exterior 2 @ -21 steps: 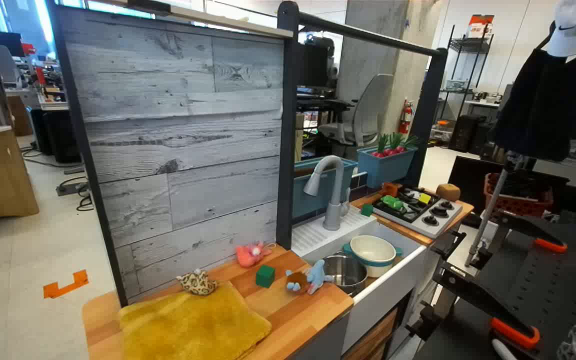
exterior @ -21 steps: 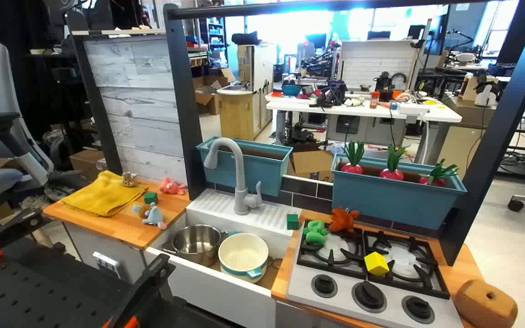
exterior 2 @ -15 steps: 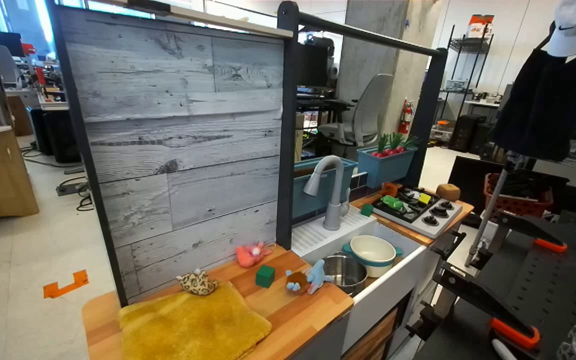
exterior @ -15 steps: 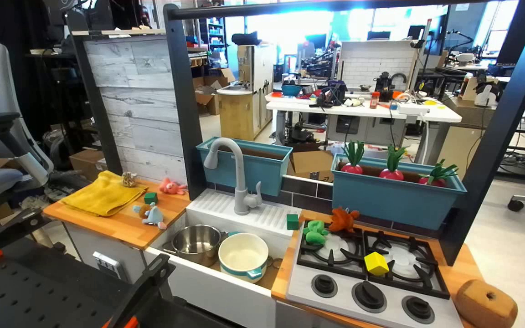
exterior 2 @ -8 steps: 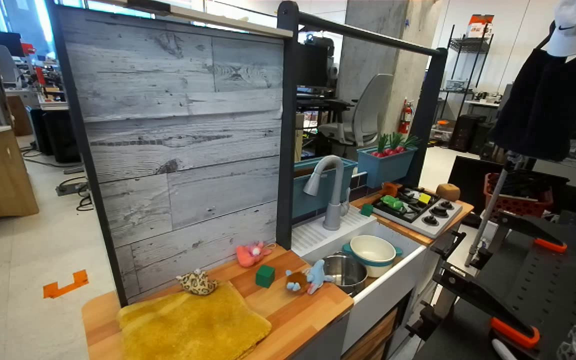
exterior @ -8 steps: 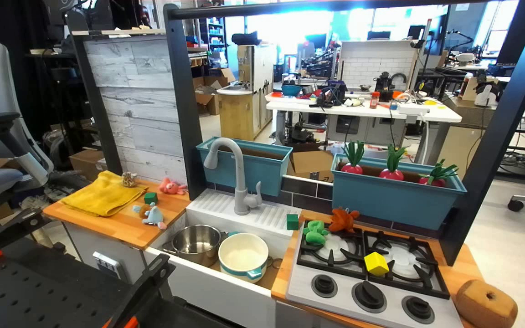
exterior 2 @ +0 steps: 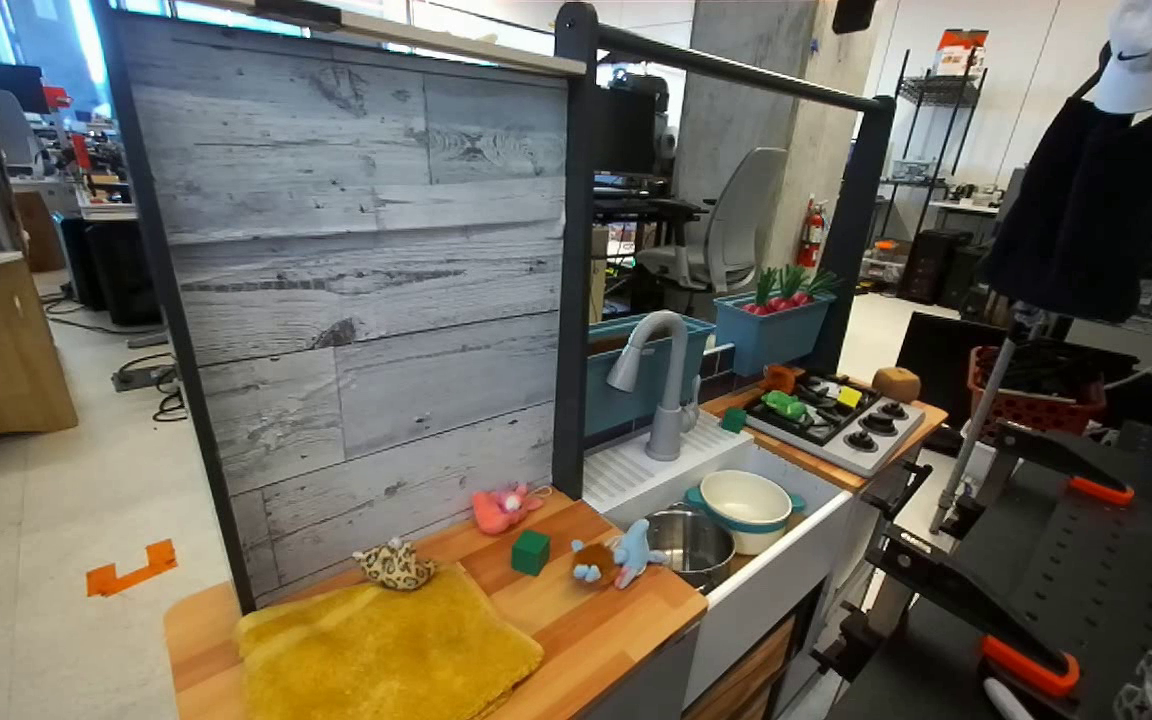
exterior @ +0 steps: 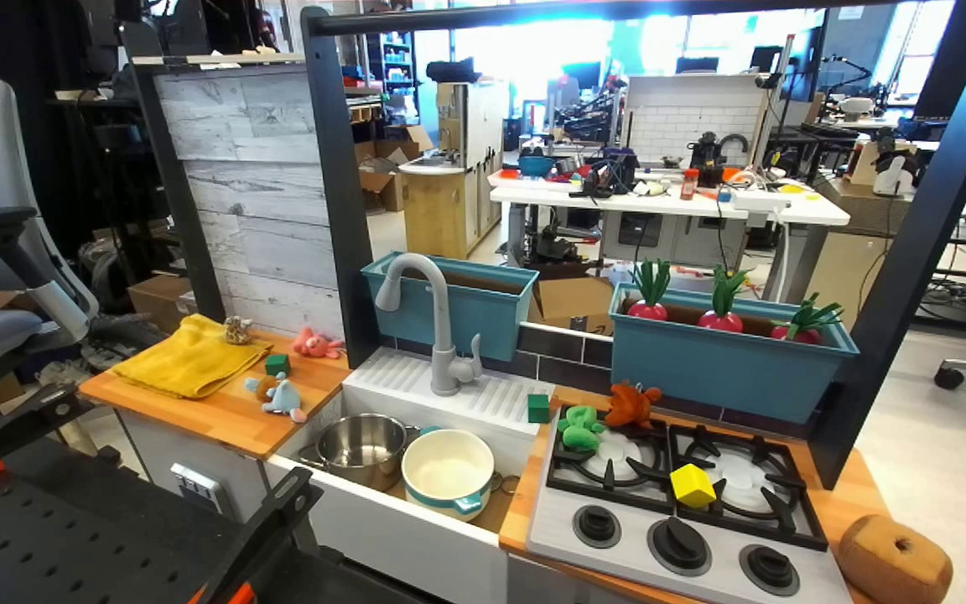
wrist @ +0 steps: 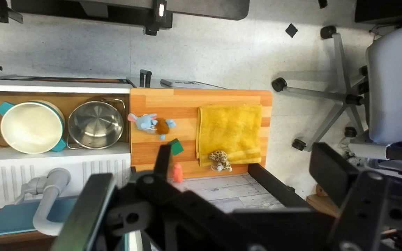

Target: Pick up the plush toys from the counter and stove and put them in the pots, then wipe the counter with the towel

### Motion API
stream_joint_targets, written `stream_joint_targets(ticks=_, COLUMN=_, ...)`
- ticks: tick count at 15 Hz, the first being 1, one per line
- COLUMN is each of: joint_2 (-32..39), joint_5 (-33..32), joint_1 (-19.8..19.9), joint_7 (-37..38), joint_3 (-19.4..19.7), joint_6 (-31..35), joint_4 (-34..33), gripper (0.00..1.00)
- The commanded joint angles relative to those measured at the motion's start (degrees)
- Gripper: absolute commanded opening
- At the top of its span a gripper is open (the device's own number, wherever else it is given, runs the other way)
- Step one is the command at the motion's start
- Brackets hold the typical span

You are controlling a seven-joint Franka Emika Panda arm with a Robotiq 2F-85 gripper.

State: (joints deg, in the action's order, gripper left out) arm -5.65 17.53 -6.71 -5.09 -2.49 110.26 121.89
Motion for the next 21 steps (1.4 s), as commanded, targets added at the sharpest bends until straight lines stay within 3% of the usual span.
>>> stream_joint_targets(ticks=1, joint_2=3.27, joint_5=1.41, joint_1=0.05, joint_7=2.08, joint_3=-1.59, joint_6=12.09, joint_4=1.37, gripper=1.00)
stream_joint_targets(ticks=4, joint_2=11.94, joint_5=-3.40, joint_1=-0.40, joint_7=7.29, joint_3=-3.19, joint_6=26.34, joint_4=0.93, gripper=1.00)
stream_joint_targets(ticks=6, joint_2=19.25, joint_5=-8.16, joint_1=-0.88, joint_7=11.77, joint_3=-3.26, joint_6=31.82, joint_4=-0.78, gripper=1.00)
stream_joint_targets(ticks=9, joint_2=29.82, joint_5=-12.15, joint_1=-1.97, joint_7=16.16, joint_3=-2.30, joint_6=33.77, joint_4=-6.34, gripper=1.00)
stream_joint_targets(ticks=11, joint_2=33.52, joint_5=-13.44, joint_1=-3.02, joint_7=18.67, joint_3=-1.79, joint_6=28.05, joint_4=-11.43, gripper=1.00)
stream_joint_targets(ticks=12, joint_2=30.04, joint_5=-11.62, joint_1=-1.55, joint_7=15.76, joint_3=-2.76, joint_6=32.64, joint_4=-5.16, gripper=1.00)
stream_joint_targets(ticks=17, joint_2=34.06, joint_5=-11.85, joint_1=-2.32, joint_7=17.02, joint_3=-2.48, joint_6=29.77, joint_4=-10.77, gripper=1.00)
stream_joint_targets(ticks=21, joint_2=39.72, joint_5=-11.37, joint_1=-3.73, joint_7=19.60, joint_3=-2.23, joint_6=37.09, joint_4=-7.42, gripper=1.00)
